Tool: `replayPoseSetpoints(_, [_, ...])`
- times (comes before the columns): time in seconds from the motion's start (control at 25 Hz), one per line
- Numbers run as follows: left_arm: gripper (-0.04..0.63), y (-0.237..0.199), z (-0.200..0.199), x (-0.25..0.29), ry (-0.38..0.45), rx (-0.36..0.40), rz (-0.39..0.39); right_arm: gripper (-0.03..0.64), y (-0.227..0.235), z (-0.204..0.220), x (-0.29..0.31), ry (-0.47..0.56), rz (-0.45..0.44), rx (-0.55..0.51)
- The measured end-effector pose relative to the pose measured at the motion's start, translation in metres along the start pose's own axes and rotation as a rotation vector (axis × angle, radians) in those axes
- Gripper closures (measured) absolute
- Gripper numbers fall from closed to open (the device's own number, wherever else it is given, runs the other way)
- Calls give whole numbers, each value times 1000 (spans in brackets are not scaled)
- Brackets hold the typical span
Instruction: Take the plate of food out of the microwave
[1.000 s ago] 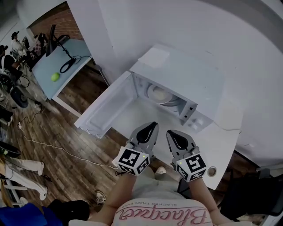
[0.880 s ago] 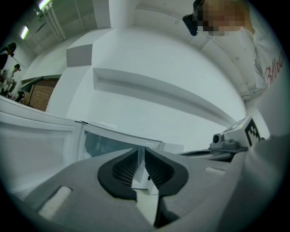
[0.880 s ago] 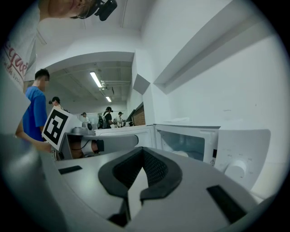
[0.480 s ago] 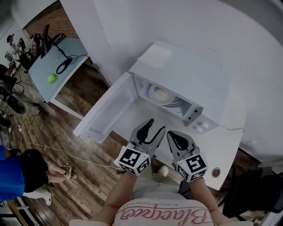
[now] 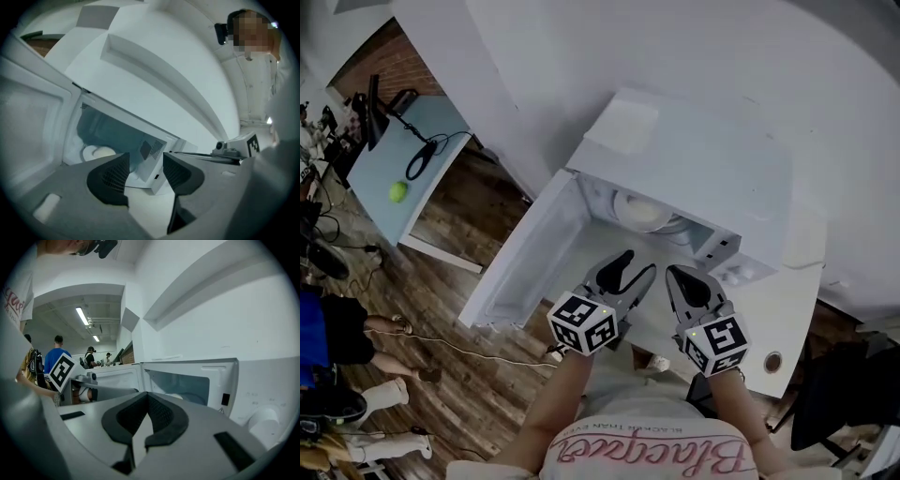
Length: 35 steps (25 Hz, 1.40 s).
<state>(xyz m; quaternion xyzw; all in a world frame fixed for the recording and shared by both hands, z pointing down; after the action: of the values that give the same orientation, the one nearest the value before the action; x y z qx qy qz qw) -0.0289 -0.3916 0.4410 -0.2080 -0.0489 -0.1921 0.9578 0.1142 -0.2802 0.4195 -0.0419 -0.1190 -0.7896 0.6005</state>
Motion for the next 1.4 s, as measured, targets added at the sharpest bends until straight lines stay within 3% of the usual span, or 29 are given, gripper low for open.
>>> replayPoseSetpoints(0.24, [383, -32, 7, 24, -1, -87, -18, 612, 6, 3, 18, -16, 20, 10])
replayPoseSetpoints(0.72, [385, -87, 43, 65, -157, -346, -27, 612, 9, 12, 49, -56, 43, 32])
replayPoseSetpoints(0.96, [385, -109, 53, 76, -137, -527, -74, 612, 8, 13, 54, -70, 58, 36])
replayPoseSetpoints(1.4, [393, -132, 55, 94, -93, -726, -88, 612, 6, 14, 63, -84, 68, 36])
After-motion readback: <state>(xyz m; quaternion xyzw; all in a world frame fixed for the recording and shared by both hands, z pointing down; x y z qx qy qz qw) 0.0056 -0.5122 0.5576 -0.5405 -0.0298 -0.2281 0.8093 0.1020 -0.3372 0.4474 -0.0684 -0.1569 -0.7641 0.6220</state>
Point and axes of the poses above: the fingertips, and each gripper's own axes: x forward along the fingers, y to its right, z out of its underside, the point moved 10 cm from there along -x, backward along the fingers, and after that the axes turned 7 degrees about -z, right-handed, at the moved point
